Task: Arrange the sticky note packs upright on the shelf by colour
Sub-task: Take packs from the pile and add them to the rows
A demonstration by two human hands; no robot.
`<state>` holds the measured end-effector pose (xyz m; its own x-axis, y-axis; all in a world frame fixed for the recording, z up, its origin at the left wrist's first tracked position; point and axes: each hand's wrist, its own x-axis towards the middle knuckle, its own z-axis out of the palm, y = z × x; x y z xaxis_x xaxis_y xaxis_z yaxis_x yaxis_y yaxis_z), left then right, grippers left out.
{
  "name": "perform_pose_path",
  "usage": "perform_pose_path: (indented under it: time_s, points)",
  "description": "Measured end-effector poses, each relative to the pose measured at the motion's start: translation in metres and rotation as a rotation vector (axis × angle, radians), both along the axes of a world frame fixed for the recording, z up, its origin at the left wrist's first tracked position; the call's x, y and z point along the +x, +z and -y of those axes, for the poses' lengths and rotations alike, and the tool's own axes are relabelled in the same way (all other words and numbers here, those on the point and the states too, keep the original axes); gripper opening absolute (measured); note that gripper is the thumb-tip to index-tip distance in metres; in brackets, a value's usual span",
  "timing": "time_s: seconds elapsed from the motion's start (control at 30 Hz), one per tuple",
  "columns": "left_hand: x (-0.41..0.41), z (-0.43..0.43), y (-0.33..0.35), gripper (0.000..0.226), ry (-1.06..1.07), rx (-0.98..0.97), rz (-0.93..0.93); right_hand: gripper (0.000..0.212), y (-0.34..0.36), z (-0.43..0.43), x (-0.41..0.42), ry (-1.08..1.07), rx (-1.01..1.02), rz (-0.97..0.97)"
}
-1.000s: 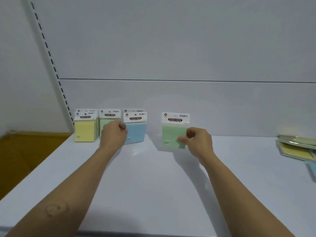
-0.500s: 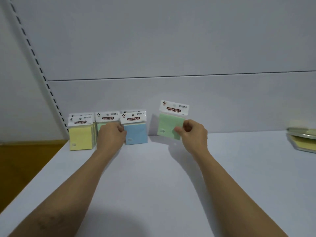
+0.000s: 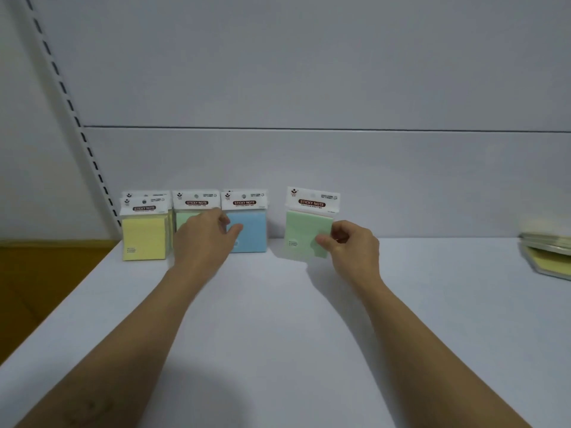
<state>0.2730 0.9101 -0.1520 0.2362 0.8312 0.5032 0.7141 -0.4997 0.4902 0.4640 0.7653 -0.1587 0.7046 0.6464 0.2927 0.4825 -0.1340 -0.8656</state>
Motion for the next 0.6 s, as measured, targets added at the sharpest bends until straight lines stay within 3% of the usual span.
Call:
perform_pose_path:
  time_s: [0.17,0.43,0.6]
  points:
    - [-0.024,0.0,0.012,0.028,-0.083,0.107,-0.063,0.013,0.02,-0.013,-0.008,0.032,-0.022,0.025]
    - [-0.108,-0.026,0.018,0.04,0.129,0.142,-0.213,0.014,0.034,-0.062,-0.066,0.14,-0.067,0.055]
    - [-0.14,-0.048,0.011,0.046,0.12,0.152,-0.301,0.021,0.024,-0.094,-0.105,0.178,-0.115,0.095]
